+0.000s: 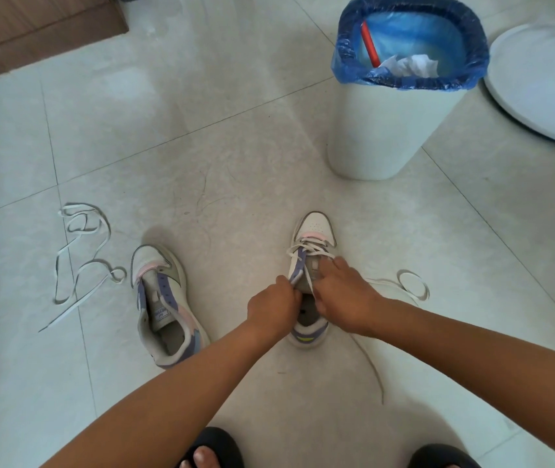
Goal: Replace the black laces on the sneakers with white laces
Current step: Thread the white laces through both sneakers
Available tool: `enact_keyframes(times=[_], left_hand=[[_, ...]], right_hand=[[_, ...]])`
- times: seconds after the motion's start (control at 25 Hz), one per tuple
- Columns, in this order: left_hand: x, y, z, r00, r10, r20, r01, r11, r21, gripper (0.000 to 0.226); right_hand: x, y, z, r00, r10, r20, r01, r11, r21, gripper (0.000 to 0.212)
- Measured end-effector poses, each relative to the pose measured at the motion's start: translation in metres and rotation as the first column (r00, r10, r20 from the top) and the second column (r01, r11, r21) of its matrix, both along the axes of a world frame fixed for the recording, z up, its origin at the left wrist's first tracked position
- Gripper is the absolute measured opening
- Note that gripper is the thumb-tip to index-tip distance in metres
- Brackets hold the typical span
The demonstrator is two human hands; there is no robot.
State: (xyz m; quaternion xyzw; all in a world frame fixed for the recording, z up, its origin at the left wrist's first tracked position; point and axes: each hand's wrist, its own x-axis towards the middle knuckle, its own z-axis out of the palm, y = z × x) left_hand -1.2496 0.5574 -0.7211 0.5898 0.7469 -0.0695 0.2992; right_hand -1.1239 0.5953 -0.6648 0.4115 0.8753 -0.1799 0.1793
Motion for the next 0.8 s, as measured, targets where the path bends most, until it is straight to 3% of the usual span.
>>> enact_keyframes(times=[0.12,0.2,0.32,0.4,0.48,0.6,0.72,0.8], left_hand=[[0.001,0.001,0.003,0.999,0.029,0.015,-0.029,0.999,-0.019,0.031],[0.000,0.001,0.004,1.000,0.001,0.007,-0.001,0.999,-0.041,0.031],[-0.004,0.006,0.010,0.999,-0.035,0.019,0.037,0.993,-0.112,0.035],[-0.011,0.017,0.019,0.998,-0.016,0.062,0.023,0.994,-0.109,0.043],[-0.016,0.034,0.028,0.990,0.028,0.141,-0.030,1.000,0.010,0.043],[-0.015,0.059,0.036,0.973,-0.052,0.223,0.018,0.988,0.151,0.025],[-0.009,0.079,0.041,0.955,-0.216,0.205,0.202,0.976,0.086,0.016],[-0.003,0.089,0.044,0.946,-0.278,0.165,0.278,0.960,0.024,0.015]], right_hand=[[0.022,-0.025,0.010,0.978,0.208,-0.006,-0.203,0.946,-0.251,0.024],[0.035,-0.027,0.009,0.976,0.217,-0.001,-0.204,0.914,-0.352,0.023],[0.036,0.004,0.001,0.963,-0.172,-0.208,0.101,0.945,-0.313,0.013],[0.034,0.031,-0.007,0.827,-0.466,-0.313,0.381,0.876,-0.296,0.009],[0.033,0.048,-0.019,0.691,-0.649,-0.319,0.533,0.755,-0.381,0.011],[0.026,0.054,-0.032,0.736,-0.622,-0.266,0.491,0.762,-0.422,0.015],[0.022,0.056,-0.032,0.794,-0.564,-0.227,0.440,0.791,-0.425,0.022],[0.026,0.054,-0.032,0.780,-0.593,-0.200,0.426,0.737,-0.525,0.029]])
